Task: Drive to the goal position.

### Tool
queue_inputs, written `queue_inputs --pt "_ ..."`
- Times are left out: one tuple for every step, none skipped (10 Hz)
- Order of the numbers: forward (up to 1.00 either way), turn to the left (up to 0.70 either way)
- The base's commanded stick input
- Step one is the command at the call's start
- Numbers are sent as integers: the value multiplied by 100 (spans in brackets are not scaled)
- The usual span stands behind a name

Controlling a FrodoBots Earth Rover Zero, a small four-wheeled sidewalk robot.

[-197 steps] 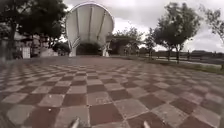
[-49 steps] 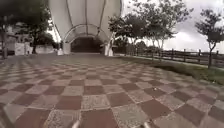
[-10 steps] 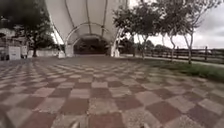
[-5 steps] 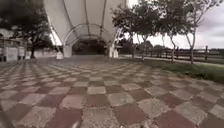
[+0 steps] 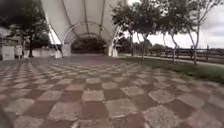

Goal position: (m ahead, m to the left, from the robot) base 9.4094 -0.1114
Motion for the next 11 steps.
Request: queue_inputs --pt "50 0" --pt "50 0" --pt "50 0" --pt "50 0" --pt "50 0" --pt "50 0" --pt "50 0" --pt "50 0" --pt "50 0" --pt "50 0" --pt "50 0"
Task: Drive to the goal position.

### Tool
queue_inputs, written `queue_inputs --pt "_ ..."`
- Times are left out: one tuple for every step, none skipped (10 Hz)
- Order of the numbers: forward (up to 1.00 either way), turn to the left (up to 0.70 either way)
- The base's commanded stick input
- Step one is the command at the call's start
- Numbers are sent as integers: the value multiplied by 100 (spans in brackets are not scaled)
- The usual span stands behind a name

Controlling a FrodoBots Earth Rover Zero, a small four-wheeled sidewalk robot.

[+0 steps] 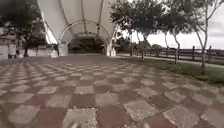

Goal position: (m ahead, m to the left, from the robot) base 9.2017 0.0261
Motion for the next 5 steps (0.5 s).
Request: queue_inputs --pt "50 0" --pt "50 0" --pt "50 0" --pt "50 0" --pt "50 0"
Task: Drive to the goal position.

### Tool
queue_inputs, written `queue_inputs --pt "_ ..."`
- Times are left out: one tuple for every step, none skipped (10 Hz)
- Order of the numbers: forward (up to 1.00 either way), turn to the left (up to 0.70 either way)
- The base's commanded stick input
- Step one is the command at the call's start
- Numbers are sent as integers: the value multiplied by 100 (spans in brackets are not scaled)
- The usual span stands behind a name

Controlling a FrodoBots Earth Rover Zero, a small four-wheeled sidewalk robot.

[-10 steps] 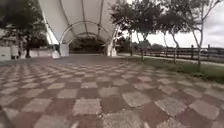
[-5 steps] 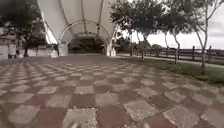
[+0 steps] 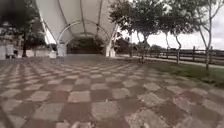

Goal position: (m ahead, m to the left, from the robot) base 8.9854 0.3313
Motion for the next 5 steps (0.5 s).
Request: queue_inputs --pt "50 0" --pt "50 0" --pt "50 0" --pt "50 2" --pt "50 5"
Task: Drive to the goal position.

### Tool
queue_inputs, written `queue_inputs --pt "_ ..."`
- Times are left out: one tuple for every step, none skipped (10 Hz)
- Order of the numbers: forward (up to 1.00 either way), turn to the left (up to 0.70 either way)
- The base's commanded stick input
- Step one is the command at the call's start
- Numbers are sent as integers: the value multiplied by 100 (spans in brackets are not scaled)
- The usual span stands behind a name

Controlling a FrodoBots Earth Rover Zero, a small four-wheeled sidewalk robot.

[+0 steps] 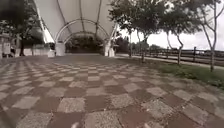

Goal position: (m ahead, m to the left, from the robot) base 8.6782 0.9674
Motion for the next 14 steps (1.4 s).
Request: queue_inputs --pt "50 8" --pt "50 32" --pt "50 49" --pt "50 50" --pt "50 50" --pt "50 50" --pt "50 50" --pt "50 48" --pt "50 32" --pt "50 0" --pt "50 0" --pt "50 0" --pt "50 0" --pt "50 0"
